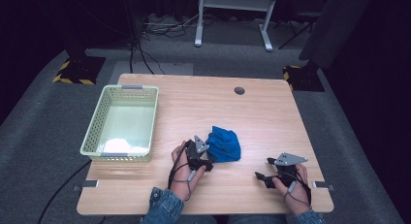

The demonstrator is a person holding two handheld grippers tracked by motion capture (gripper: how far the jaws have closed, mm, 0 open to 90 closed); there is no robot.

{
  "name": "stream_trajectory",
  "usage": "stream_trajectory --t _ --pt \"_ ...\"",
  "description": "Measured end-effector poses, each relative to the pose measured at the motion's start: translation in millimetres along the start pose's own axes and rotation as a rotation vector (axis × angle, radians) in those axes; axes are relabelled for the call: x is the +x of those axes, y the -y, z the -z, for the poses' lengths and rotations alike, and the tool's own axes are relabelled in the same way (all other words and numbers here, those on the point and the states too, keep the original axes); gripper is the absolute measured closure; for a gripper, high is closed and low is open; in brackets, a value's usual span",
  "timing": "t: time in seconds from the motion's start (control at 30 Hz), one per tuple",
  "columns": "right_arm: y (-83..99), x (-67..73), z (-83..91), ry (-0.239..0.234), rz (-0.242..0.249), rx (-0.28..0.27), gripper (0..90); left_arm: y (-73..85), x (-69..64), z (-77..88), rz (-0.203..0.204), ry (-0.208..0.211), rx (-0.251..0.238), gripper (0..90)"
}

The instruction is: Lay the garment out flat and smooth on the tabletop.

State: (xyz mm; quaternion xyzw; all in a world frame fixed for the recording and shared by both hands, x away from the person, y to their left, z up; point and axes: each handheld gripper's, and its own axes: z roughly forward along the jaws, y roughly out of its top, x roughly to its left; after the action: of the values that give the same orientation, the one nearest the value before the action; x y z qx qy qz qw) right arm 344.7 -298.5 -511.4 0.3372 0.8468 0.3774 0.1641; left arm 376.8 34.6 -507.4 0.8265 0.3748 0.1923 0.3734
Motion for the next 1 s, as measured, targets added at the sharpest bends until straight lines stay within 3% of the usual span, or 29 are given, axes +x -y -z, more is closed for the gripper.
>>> stream_trajectory --t 0.1,0.23,0.53,0.77,1.0 --pt "0.0 -0.1 0.0 -0.001 -0.001 0.0 19.6 -0.5 -0.5 -2.2 0.0 0.004 0.02 21.1" --pt "0.0 -0.1 0.1 -0.001 -0.001 0.002 19.6 0.2 -0.2 -2.8 0.055 0.015 0.034 23.1" --pt "0.2 -2.9 1.8 0.004 -0.027 -0.001 16.8 -0.1 0.0 -3.2 0.052 0.014 0.035 23.2" --pt "-22.4 3.2 9.6 -0.001 -0.013 -0.06 18.2 -0.1 -0.1 -3.4 0.052 0.013 0.033 23.2" --pt "-37.6 4.4 11.4 -0.003 0.006 -0.085 20.1 0.0 0.1 -3.3 0.052 0.015 0.033 23.2"
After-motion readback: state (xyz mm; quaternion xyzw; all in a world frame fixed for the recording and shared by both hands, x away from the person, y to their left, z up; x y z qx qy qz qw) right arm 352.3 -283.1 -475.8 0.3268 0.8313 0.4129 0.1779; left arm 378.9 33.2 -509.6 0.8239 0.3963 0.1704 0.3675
